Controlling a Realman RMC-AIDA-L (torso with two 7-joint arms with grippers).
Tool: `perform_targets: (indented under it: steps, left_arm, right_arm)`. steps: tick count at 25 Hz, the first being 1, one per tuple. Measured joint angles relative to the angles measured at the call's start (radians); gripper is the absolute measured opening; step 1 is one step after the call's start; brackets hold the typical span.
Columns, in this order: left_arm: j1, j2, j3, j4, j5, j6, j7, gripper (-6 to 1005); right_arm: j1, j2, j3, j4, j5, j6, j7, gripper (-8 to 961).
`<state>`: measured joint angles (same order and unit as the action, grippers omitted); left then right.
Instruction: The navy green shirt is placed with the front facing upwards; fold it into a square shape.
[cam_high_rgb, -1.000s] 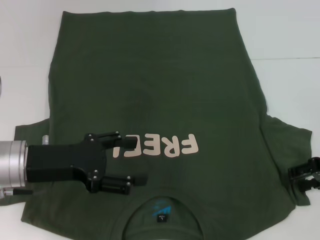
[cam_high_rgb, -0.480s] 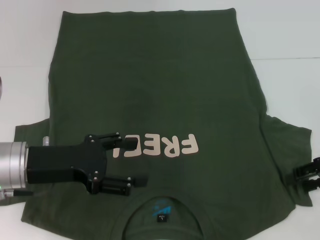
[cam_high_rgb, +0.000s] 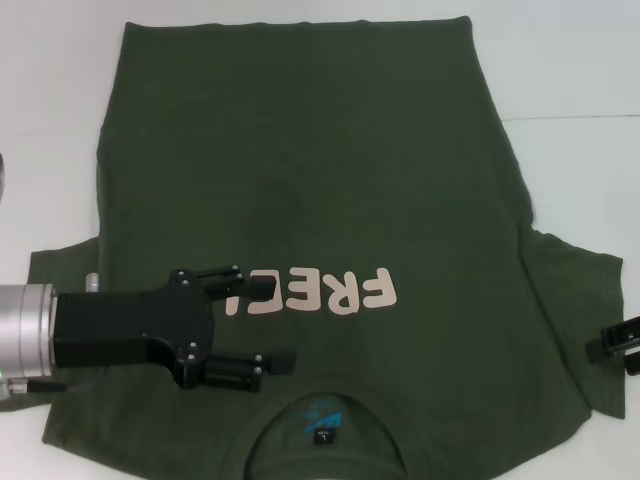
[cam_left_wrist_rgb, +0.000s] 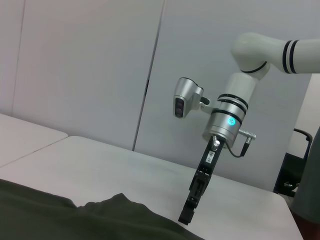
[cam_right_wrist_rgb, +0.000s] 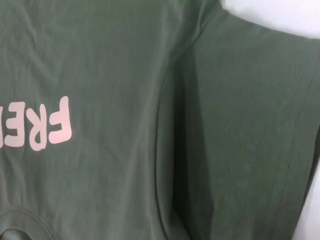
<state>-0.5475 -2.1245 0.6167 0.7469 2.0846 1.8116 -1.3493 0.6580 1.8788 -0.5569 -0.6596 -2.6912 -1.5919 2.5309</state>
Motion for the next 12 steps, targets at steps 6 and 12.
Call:
perform_targets:
  steps: [6, 12]
  left_arm:
    - [0.002, -0.002, 0.000, 0.000, 0.000, 0.000, 0.000, 888]
    - [0.003, -0.003, 0.000, 0.000, 0.000, -0.001, 0.000, 887]
  right_arm:
    - [0.001, -0.004, -0.031, -0.001, -0.003, -0.001, 0.009, 729]
    - [0.004, -0.004, -0.040, -0.002, -0.018, 0.006, 0.014, 728]
